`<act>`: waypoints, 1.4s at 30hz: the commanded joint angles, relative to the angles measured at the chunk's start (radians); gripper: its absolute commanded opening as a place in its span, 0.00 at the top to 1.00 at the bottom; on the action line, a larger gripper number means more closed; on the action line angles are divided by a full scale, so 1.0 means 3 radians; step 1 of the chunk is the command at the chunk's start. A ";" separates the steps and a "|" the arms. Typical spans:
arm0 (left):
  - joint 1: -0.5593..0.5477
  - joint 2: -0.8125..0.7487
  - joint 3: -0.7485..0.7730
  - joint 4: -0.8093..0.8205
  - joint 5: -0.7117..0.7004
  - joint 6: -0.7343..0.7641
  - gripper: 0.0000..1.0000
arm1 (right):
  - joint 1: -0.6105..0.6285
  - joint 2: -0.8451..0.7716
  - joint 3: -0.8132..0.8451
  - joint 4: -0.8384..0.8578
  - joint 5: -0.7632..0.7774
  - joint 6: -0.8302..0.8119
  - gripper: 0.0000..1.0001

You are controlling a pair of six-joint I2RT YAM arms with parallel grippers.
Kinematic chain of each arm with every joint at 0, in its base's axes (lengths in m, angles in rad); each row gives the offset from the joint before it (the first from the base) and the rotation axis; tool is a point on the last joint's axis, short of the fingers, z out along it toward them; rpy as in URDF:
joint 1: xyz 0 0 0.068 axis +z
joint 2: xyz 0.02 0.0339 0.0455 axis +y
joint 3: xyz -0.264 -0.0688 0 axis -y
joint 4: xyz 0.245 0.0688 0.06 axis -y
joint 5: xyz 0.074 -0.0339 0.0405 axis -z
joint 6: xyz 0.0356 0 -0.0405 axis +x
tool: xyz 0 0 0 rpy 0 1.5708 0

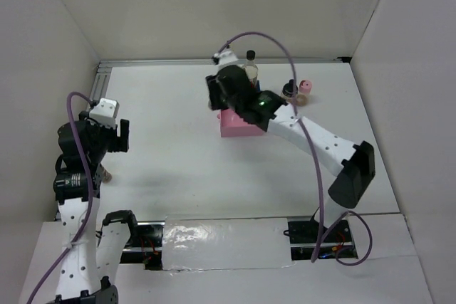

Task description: Organize the condiment bottles

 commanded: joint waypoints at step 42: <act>0.0050 0.1053 0.0447 0.0908 0.0734 -0.0059 0.13 | -0.1324 0.1136 -0.0198 0.0793 -0.0005 0.0226 0.74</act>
